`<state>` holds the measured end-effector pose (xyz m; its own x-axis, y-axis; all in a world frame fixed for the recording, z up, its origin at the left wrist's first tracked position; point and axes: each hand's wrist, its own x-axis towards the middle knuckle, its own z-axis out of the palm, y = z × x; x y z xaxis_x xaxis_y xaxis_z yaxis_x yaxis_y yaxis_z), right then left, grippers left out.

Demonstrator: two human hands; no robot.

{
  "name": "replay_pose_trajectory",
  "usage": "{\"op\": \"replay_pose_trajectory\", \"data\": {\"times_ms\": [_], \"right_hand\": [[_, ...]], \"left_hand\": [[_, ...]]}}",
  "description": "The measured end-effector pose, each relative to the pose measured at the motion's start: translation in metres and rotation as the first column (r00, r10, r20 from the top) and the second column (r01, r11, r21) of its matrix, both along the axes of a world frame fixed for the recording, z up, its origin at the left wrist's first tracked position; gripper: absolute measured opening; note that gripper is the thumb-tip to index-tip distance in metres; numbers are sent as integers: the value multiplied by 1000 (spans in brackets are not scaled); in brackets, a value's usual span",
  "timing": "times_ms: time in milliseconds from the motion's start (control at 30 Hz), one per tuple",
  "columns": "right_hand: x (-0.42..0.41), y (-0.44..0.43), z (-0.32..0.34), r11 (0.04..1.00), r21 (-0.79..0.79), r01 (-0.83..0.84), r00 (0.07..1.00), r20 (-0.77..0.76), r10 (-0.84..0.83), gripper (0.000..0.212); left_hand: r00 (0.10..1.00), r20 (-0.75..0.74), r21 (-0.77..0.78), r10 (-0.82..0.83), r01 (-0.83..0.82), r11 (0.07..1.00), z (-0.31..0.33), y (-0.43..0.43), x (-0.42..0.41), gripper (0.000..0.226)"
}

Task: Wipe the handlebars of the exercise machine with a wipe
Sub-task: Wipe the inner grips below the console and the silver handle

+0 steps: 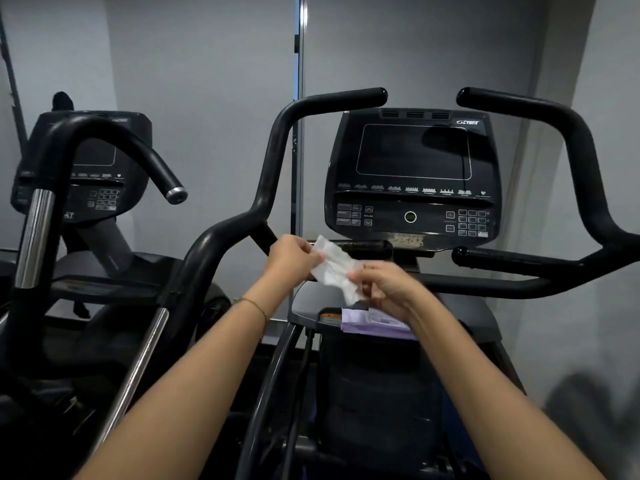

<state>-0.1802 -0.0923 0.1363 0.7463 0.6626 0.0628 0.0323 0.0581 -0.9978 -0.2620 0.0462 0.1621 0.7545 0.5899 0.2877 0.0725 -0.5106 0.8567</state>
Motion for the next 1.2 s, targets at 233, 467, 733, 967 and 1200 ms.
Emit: {"op": "replay_pose_trajectory", "data": {"times_ms": [233,467,733,967,1200], "right_hand": [[4,19,-35,918,372,140,867,-493,68,14],[42,8,6,826,434,359,595,575,-561,19],[78,32,1,823,3,568,-146,984,98,18],[71,51,7,760,-40,649,-40,995,87,33],[77,36,6,754,14,657,51,997,-63,21]], "left_hand": [[996,-86,578,-14,61,814,-35,-27,14,20],[921,-4,862,389,-194,469,29,9,14,29],[601,-243,932,761,-75,356,70,42,13,25],[558,-197,968,806,-20,251,63,46,18,19],[570,-191,972,799,-3,235,63,47,19,18]]}}
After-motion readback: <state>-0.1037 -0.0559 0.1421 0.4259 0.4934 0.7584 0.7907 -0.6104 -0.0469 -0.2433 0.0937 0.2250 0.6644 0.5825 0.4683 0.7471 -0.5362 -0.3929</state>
